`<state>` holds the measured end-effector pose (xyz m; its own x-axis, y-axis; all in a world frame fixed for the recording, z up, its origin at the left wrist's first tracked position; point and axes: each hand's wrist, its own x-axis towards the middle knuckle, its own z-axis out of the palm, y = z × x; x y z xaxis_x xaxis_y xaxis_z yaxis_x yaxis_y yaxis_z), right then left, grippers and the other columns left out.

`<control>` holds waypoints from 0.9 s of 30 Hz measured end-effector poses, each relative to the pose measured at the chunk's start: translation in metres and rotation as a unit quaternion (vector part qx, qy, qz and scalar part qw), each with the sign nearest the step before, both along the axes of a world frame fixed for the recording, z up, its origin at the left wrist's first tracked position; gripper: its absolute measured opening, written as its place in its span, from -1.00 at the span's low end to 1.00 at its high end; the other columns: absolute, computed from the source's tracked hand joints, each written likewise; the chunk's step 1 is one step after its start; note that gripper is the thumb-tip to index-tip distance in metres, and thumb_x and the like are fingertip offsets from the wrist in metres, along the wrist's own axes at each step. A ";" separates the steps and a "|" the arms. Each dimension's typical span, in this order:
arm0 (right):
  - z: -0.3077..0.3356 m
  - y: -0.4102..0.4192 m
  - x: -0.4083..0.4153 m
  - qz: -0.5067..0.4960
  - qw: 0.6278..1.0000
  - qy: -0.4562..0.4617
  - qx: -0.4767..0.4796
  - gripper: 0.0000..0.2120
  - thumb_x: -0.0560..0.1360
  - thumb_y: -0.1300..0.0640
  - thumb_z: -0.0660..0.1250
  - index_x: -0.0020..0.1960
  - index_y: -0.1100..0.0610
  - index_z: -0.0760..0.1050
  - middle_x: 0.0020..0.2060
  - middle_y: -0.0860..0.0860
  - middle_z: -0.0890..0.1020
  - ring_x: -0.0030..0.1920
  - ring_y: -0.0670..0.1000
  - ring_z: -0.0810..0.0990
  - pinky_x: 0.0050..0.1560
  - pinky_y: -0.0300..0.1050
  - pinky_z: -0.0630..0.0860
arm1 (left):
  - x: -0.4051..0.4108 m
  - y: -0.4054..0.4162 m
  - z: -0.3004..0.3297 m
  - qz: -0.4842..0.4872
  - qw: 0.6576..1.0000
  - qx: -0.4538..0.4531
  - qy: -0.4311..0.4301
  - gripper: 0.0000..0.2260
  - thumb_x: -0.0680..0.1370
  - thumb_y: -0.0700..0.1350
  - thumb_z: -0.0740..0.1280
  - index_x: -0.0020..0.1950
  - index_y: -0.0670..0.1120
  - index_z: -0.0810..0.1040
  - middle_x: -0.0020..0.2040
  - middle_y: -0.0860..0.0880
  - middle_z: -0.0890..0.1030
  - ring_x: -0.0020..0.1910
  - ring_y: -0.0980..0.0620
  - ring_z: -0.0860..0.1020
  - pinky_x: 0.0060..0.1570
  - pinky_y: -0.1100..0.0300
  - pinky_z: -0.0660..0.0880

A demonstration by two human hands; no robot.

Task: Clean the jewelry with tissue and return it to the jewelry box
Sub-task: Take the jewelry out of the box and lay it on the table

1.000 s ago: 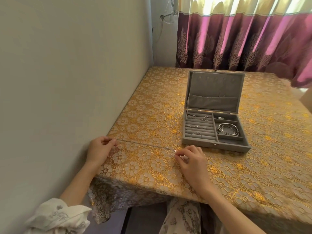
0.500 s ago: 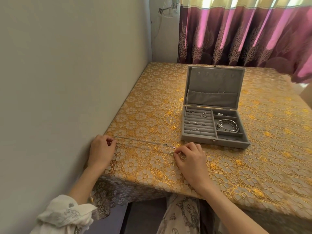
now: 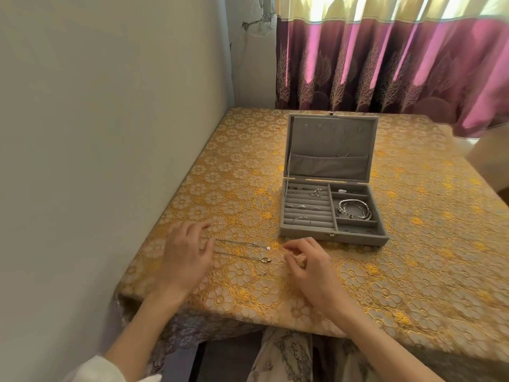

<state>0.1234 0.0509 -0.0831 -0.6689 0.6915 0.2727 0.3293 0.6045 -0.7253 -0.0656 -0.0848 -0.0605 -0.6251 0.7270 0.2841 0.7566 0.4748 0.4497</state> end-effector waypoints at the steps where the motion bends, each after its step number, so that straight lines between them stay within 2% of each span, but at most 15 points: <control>1: 0.006 0.006 0.004 0.001 1.000 0.012 -0.002 -0.86 0.51 0.19 0.30 0.06 0.10 0.53 -0.08 -0.10 0.54 -0.09 -0.16 0.51 -0.04 -0.29 0.48 | 0.009 0.011 0.000 -0.032 0.999 0.014 0.017 -0.69 0.54 -0.08 0.25 0.27 -0.11 0.44 0.21 0.01 0.46 0.23 0.14 0.36 0.29 0.22 0.28; 4: 0.027 0.028 0.014 0.011 1.000 0.019 0.004 -0.87 0.51 0.22 0.29 0.04 0.11 0.54 -0.18 -0.14 0.55 -0.18 -0.20 0.52 -0.13 -0.35 0.48 | 0.027 0.049 0.002 -0.089 0.992 0.041 0.078 -0.73 0.51 -0.10 0.27 0.20 -0.10 0.49 0.14 -0.02 0.46 0.19 0.05 0.40 0.26 0.20 0.33; 7: 0.043 0.057 0.022 0.015 0.999 0.001 0.034 -0.84 0.52 0.19 0.29 0.08 0.11 0.53 -0.18 -0.16 0.56 -0.20 -0.21 0.53 -0.13 -0.36 0.48 | 0.037 0.095 0.012 -0.130 0.984 0.060 0.111 -0.73 0.50 -0.12 0.29 0.20 -0.11 0.47 0.14 -0.05 0.44 0.18 -0.02 0.41 0.24 0.13 0.39; 12: 0.067 0.131 0.016 -0.023 0.993 -0.041 0.110 -0.87 0.53 0.18 0.26 0.05 0.12 0.53 -0.19 -0.09 0.59 -0.24 -0.14 0.55 -0.17 -0.18 0.57 | 0.046 0.175 0.038 -0.174 0.970 0.071 0.156 -0.78 0.52 -0.16 0.30 0.15 -0.13 0.53 0.06 -0.06 0.54 0.07 -0.01 0.49 0.10 0.14 0.45; 17: 0.081 0.203 0.005 -0.100 0.987 -0.071 0.105 -0.82 0.55 0.15 0.21 0.09 0.16 0.51 -0.14 0.00 0.59 -0.17 -0.04 0.55 -0.13 -0.11 0.55 | 0.046 0.241 0.040 -0.223 0.954 0.051 0.195 -0.76 0.51 -0.14 0.27 0.15 -0.15 0.55 0.03 -0.08 0.57 0.05 -0.04 0.53 0.05 0.09 0.51; 21: 0.086 0.243 -0.011 -0.151 0.981 -0.061 0.102 -0.82 0.54 0.16 0.22 0.08 0.16 0.54 -0.06 0.07 0.64 -0.08 0.03 0.58 -0.04 -0.03 0.54 | 0.044 0.273 0.032 -0.203 0.958 0.043 0.196 -0.65 0.51 -0.02 0.09 0.12 -0.11 0.57 -0.02 -0.04 0.59 -0.03 -0.03 0.56 -0.06 0.08 0.55; 24: 0.090 0.260 -0.025 -0.181 0.977 -0.060 0.099 -0.82 0.54 0.13 0.22 0.06 0.12 0.56 -0.06 0.05 0.65 -0.06 0.06 0.59 -0.06 -0.05 0.52 | 0.042 0.280 0.024 -0.163 0.961 0.048 0.217 -0.67 0.51 0.00 0.06 0.04 -0.05 0.58 -0.12 0.01 0.55 -0.13 -0.02 0.53 -0.17 0.10 0.49; 27: 0.091 0.267 -0.041 -0.206 0.972 -0.057 0.100 -0.82 0.54 0.11 0.22 0.05 0.10 0.56 -0.08 0.03 0.65 -0.08 0.05 0.58 -0.11 -0.08 0.51 | 0.042 0.282 0.017 -0.134 0.960 0.058 0.237 -0.71 0.51 0.00 0.08 -0.03 -0.02 0.58 -0.14 0.02 0.52 -0.10 -0.02 0.47 -0.08 0.08 0.40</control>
<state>0.0828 0.3181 0.0080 -0.3808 0.8475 0.3697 0.6437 0.5300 -0.5520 -0.0237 0.1971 -0.0433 -0.1999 0.7899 0.5798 0.9774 0.2020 0.0619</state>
